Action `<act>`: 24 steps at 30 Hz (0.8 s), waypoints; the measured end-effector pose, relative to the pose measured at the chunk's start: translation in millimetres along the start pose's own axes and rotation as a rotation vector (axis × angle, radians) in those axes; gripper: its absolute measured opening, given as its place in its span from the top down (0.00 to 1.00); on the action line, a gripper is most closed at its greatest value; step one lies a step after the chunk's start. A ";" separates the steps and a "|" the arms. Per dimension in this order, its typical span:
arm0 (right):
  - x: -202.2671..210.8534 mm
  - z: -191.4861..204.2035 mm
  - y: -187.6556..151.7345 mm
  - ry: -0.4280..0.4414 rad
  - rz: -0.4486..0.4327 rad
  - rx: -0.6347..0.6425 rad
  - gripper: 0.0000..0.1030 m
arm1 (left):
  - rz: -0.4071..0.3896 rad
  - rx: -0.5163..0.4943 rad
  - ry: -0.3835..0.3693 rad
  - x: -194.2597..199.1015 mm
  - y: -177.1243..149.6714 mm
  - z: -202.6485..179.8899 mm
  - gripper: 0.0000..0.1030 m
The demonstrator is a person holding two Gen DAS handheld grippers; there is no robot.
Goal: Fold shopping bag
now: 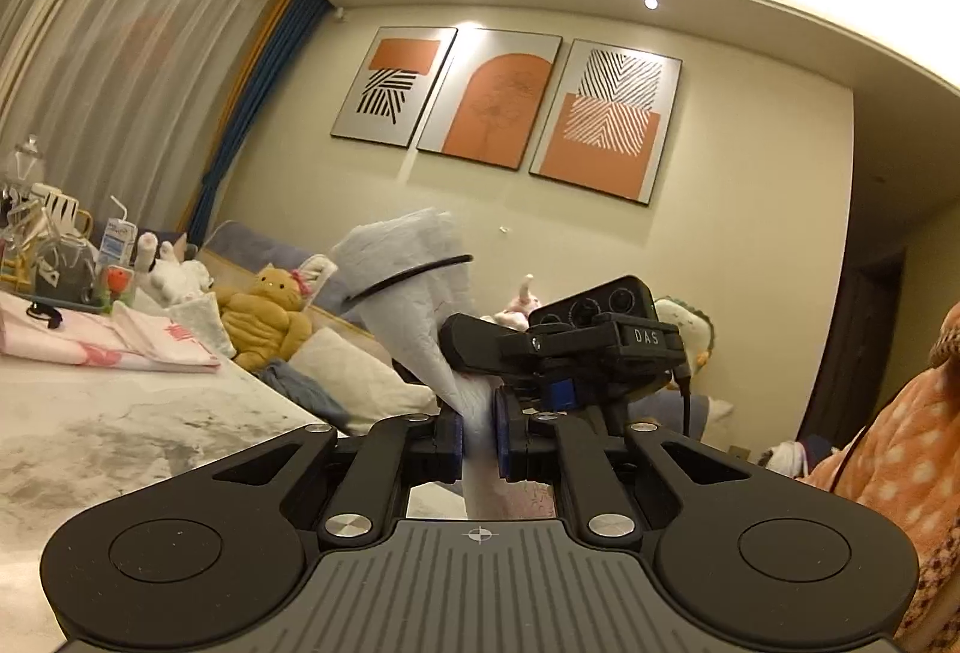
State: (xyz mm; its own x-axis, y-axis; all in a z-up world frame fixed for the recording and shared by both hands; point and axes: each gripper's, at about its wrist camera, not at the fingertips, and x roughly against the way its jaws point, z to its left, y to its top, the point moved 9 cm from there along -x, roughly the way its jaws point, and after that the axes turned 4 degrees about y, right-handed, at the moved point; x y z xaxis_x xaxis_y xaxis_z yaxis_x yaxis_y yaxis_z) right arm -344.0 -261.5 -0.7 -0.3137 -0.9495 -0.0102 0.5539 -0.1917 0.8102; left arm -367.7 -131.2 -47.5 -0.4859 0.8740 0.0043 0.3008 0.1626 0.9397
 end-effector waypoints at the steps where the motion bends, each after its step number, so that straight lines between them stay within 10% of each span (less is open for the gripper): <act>1: 0.3 0.5 -0.4 -0.003 -0.004 0.012 0.88 | -0.005 0.011 -0.003 0.9 0.0 1.4 0.91; 11: 1.5 8.4 -4.8 0.038 0.003 0.044 0.90 | 0.043 0.026 -0.072 -11.3 -3.3 0.7 0.91; 18: 16.0 35.1 1.2 -0.046 0.000 0.219 0.43 | 0.028 -0.242 0.101 -1.8 0.4 -7.9 0.93; 22: 39.4 45.5 18.6 -0.010 -0.108 0.162 0.50 | 0.042 -0.487 0.164 -5.6 -10.3 -23.7 0.93; 24: 40.7 44.9 23.2 -0.028 -0.114 0.139 0.69 | 0.051 -0.533 0.166 -8.0 -14.1 -26.9 0.93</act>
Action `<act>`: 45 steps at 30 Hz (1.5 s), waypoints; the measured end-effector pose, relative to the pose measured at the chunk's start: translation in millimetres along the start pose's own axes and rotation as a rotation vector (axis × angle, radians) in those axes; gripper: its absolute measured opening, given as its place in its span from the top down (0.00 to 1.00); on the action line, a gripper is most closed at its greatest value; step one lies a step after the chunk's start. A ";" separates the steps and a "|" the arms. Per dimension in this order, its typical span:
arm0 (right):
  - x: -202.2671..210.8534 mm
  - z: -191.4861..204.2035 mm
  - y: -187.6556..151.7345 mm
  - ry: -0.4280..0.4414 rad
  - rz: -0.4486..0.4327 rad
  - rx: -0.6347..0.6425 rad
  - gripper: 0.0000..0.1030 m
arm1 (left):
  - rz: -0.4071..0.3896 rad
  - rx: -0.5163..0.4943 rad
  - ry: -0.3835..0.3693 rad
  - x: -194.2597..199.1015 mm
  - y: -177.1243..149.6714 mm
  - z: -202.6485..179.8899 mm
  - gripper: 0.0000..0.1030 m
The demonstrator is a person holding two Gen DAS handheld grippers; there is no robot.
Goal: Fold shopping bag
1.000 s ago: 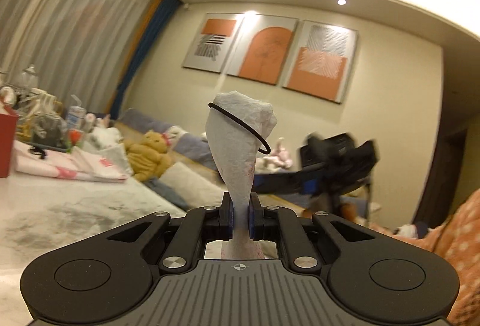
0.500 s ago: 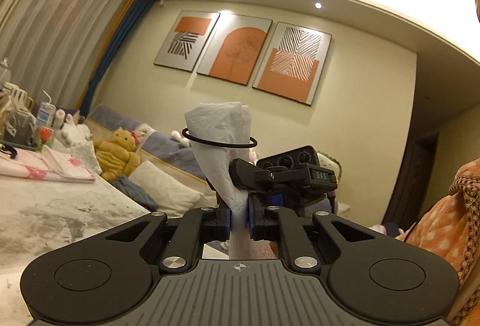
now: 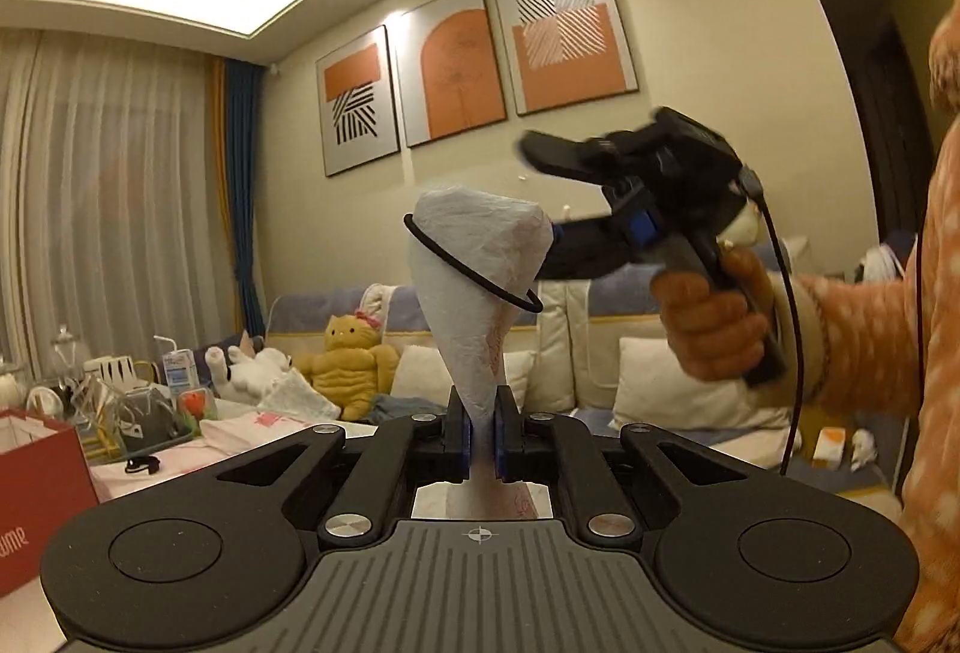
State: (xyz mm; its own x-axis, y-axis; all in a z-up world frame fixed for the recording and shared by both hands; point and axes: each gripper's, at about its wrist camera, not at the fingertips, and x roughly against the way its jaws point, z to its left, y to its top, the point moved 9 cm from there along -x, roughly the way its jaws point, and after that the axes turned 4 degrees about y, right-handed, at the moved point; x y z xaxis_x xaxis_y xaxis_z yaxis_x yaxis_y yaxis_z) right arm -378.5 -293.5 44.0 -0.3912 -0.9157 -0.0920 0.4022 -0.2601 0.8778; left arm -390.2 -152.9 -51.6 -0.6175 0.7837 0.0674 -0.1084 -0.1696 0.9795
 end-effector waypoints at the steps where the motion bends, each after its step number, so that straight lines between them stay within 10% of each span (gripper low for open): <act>1: -2.4 0.7 -0.9 -0.020 0.020 0.014 0.71 | 0.001 -0.026 0.000 -0.6 -0.6 -2.7 0.93; 7: -20.1 5.9 -13.9 -0.138 0.146 0.128 0.75 | -0.001 -0.121 0.000 3.8 2.1 -9.7 0.93; 9: -22.7 5.2 -13.6 -0.229 0.170 0.195 0.98 | -0.017 -0.132 -0.004 5.7 6.6 -9.9 0.93; 18: -20.2 19.1 -7.2 -0.311 0.210 0.326 0.99 | -0.081 -0.291 -0.081 18.9 18.8 -37.6 0.93; 33: -7.2 -35.7 -26.4 -0.040 0.173 -0.279 0.98 | -0.186 -0.354 -0.038 41.6 36.3 -37.4 0.93; 40: -21.5 -37.9 -39.3 -0.089 0.147 -0.237 0.84 | -0.153 0.056 -0.092 30.2 35.6 -3.4 0.93; 45: -7.3 -43.3 -50.0 -0.153 0.073 -0.233 0.76 | -0.163 0.144 -0.020 38.6 28.5 13.7 0.93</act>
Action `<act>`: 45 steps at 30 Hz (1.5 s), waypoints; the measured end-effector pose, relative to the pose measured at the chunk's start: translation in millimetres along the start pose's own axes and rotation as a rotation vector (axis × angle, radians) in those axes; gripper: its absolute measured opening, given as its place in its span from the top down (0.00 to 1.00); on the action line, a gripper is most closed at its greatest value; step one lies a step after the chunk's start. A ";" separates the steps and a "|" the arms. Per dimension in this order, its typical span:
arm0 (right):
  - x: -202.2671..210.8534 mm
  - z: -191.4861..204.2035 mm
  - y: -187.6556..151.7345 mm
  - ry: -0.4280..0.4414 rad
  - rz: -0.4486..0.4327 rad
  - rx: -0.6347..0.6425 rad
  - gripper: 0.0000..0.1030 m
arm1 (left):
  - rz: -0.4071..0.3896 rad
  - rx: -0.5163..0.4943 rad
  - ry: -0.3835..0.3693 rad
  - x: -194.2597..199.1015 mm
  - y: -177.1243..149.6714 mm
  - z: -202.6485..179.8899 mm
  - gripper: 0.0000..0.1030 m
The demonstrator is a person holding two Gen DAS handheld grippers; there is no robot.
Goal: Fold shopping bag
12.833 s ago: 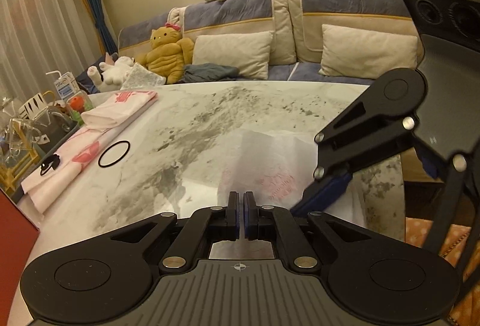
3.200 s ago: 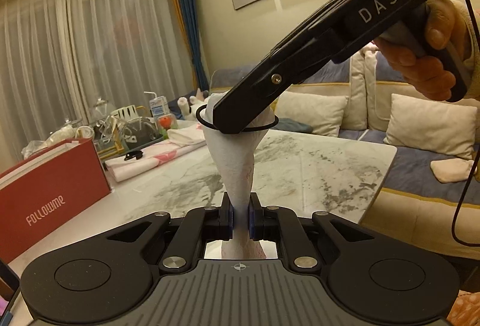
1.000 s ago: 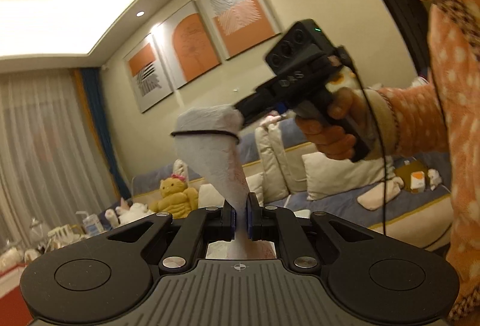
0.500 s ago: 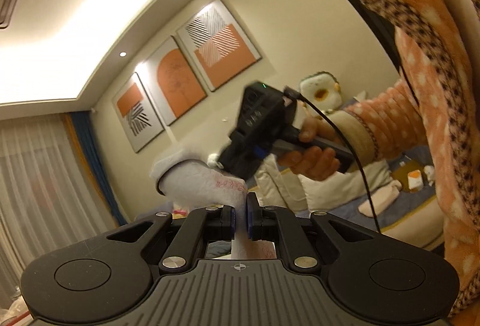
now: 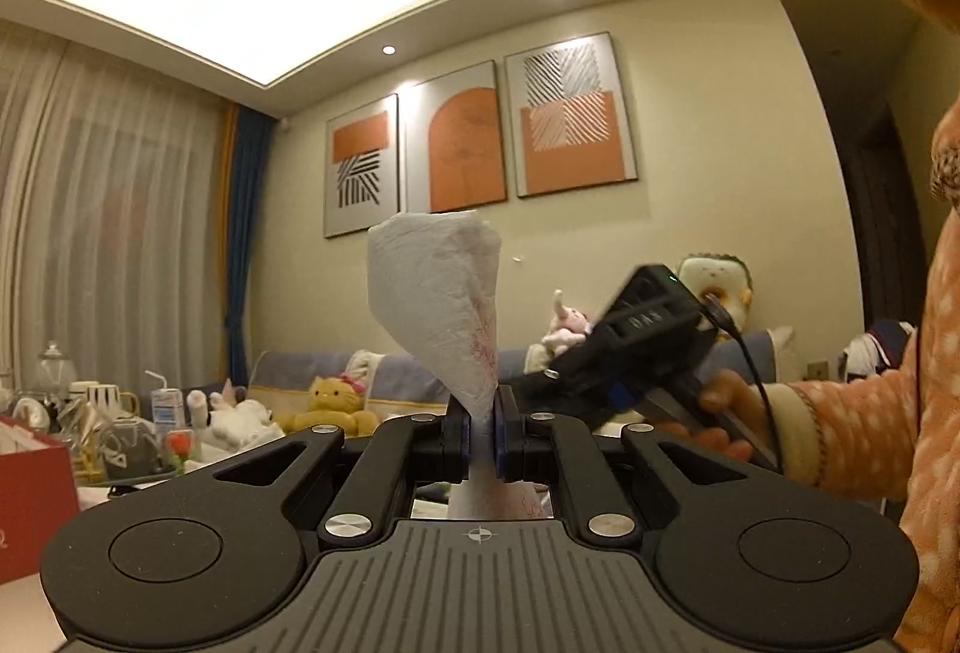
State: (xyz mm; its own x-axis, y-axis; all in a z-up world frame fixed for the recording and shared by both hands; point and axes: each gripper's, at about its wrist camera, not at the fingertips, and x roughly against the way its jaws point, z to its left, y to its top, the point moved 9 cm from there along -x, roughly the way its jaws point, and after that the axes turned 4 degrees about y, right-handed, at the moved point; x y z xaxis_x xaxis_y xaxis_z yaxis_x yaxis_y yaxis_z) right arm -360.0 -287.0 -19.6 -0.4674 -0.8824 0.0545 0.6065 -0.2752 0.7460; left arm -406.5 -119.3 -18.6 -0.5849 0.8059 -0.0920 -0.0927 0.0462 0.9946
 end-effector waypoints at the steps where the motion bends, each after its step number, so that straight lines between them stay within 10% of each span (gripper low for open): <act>1: 3.8 -0.6 -4.1 -0.010 -0.003 0.001 0.73 | 0.006 0.000 0.002 1.5 -1.4 -0.3 0.93; 5: 14.6 4.9 -35.0 -0.112 0.103 0.133 0.50 | 0.009 0.004 0.014 0.4 -5.0 0.9 0.93; 12: 31.5 -72.4 -134.1 -0.607 0.348 0.242 0.53 | -0.034 0.031 0.001 2.4 -0.1 -1.3 0.93; 18: 8.5 -126.4 -197.3 -0.493 0.445 0.127 0.58 | 0.002 0.002 0.023 1.1 0.6 -7.2 0.93; 22: -13.5 -149.7 -218.4 -0.658 0.659 0.300 0.73 | 0.018 0.007 0.046 0.5 -2.1 -6.4 0.93; 27: 2.3 -159.7 -202.5 -0.700 0.541 0.083 0.99 | 0.033 0.020 0.036 -3.3 -10.7 -7.1 0.93; 30: 20.3 -143.0 -189.5 -0.639 0.422 -0.054 0.99 | 0.036 -0.014 0.023 -5.1 -14.4 -9.9 0.93; 38: 79.8 -0.7 -45.2 -0.060 -0.143 -0.182 0.99 | 0.017 -0.146 -0.166 -5.1 -22.4 -48.8 0.93; 45: 61.3 30.9 5.0 0.159 -0.100 -0.184 0.99 | 0.063 -0.328 -0.322 7.0 -18.0 -87.4 0.93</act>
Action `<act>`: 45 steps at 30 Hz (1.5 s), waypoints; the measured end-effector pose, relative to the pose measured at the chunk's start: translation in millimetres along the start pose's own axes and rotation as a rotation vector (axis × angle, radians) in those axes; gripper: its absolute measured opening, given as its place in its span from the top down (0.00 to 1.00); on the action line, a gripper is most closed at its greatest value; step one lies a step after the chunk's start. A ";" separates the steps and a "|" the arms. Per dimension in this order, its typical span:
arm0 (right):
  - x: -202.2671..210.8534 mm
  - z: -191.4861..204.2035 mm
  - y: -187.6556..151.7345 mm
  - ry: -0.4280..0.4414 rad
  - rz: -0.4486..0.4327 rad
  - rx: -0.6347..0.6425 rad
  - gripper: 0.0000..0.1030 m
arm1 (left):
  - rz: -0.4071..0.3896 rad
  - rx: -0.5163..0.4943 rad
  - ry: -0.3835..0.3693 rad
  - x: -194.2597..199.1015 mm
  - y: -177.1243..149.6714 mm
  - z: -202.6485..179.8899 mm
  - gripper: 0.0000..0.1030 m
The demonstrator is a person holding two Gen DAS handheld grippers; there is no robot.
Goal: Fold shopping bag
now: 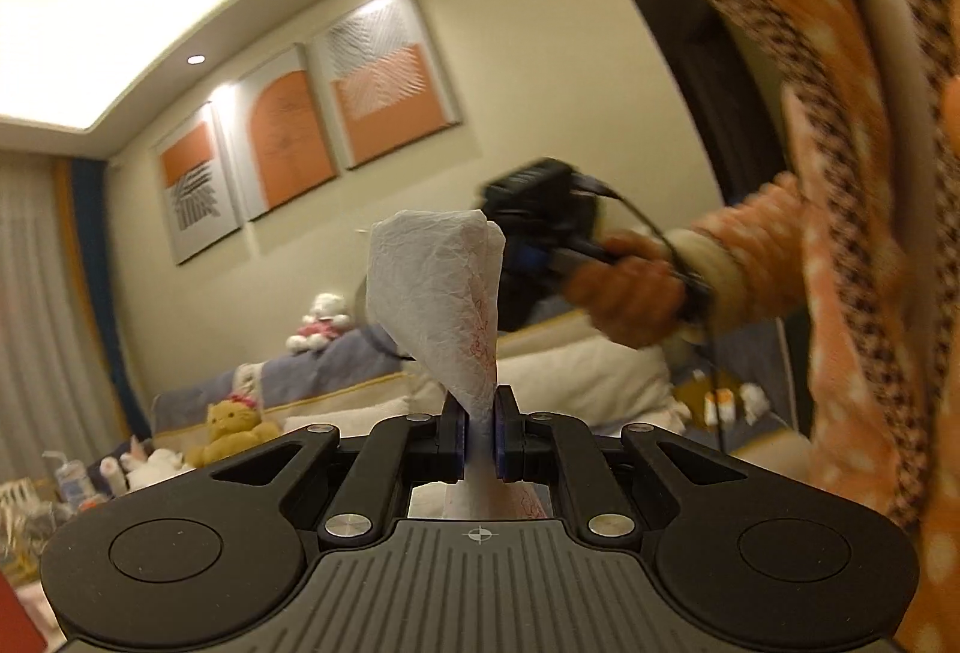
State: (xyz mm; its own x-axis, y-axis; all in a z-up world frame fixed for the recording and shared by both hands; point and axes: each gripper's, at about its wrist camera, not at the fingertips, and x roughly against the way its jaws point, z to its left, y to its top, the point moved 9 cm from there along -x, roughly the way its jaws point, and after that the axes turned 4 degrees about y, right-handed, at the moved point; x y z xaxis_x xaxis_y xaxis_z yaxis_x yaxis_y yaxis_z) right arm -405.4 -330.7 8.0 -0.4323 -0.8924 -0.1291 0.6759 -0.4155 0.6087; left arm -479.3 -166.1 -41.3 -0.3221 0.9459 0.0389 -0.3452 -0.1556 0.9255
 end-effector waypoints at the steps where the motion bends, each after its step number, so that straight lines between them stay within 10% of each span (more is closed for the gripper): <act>1: -3.4 -3.2 1.7 0.026 0.017 -0.019 0.99 | 0.008 -0.016 -0.014 1.1 2.3 -3.2 0.93; 14: -42.9 36.4 -49.4 0.220 0.424 0.025 0.98 | 0.118 0.018 -0.094 -2.1 -2.0 -2.3 0.93; 21: -60.6 47.0 -57.3 -0.020 0.563 0.233 0.98 | 0.187 0.150 -0.008 -5.8 -20.9 12.1 0.93; 27: -77.9 28.9 5.0 -0.314 0.347 0.399 0.98 | 0.167 0.322 0.138 10.1 -31.1 55.2 0.93; 34: -102.0 -80.1 34.3 -0.512 0.311 0.368 0.95 | 0.133 0.494 0.275 50.6 -55.6 82.9 0.93; 36: -113.6 -114.7 27.8 -0.563 0.347 0.352 0.78 | 0.085 0.573 0.260 59.7 -56.6 87.6 0.93; 40: -123.6 -117.4 22.7 -0.345 0.271 0.274 0.43 | -0.020 0.741 0.197 76.1 -63.3 99.8 0.93; 42: -115.4 -94.6 25.2 -0.121 0.192 0.193 0.00 | -0.082 0.815 0.160 81.5 -67.8 106.7 0.93; 45: -102.8 -56.0 13.4 0.159 0.155 0.159 0.00 | -0.136 0.855 0.108 77.6 -67.3 110.7 0.93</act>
State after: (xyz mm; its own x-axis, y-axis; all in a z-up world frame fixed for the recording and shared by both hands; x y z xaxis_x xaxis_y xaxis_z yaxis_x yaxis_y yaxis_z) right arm -318.5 -254.4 -14.4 -0.2230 -0.9649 -0.1385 0.6189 -0.2499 0.7446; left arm -383.5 -50.7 -58.8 -0.4230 0.9018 -0.0885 0.3790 0.2648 0.8867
